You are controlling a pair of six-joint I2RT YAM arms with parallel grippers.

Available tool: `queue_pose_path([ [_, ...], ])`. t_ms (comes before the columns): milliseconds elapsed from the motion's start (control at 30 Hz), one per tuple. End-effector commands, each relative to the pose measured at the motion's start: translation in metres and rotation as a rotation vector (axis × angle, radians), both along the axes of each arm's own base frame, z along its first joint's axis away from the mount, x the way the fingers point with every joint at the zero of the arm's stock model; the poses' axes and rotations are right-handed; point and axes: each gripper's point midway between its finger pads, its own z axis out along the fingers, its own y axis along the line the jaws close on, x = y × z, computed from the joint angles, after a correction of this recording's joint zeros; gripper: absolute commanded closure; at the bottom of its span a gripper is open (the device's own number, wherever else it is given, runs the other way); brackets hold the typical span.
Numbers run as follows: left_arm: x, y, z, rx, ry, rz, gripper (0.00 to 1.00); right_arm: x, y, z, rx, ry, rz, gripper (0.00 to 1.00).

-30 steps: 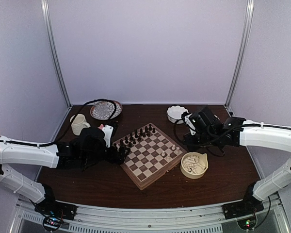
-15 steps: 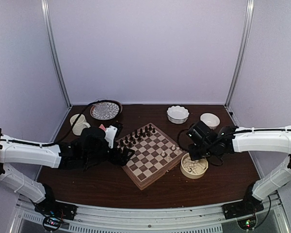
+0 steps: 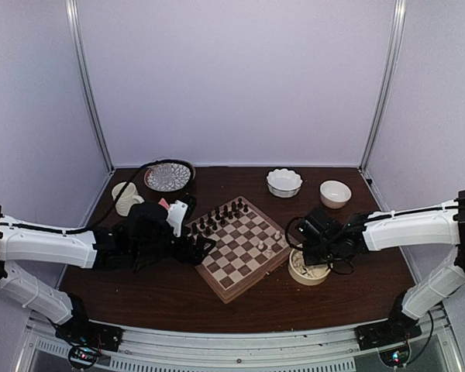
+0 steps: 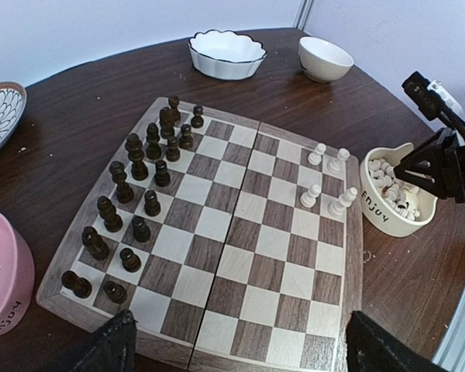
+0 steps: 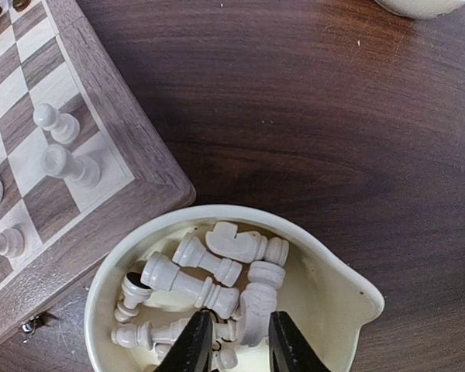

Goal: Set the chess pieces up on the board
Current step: Pick up the knight from the storage box.

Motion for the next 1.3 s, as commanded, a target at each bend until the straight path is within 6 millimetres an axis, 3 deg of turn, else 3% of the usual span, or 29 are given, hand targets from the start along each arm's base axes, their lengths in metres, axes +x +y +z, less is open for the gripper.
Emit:
queue_pose_path([
  [0, 0.0, -0.002, 0.012, -0.04, -0.027, -0.01, 0.06, 0.004, -0.006, -0.005, 0.005, -0.016, -0.062, 0.72],
  [1033, 0.0, -0.001, 0.016, -0.042, -0.026, -0.005, 0.06, -0.005, -0.017, -0.018, 0.01, 0.028, -0.131, 0.8],
  [1267, 0.0, 0.0, 0.016, -0.042, -0.026, -0.006, 0.06, -0.006, -0.019, -0.007, 0.014, 0.013, -0.12, 0.91],
])
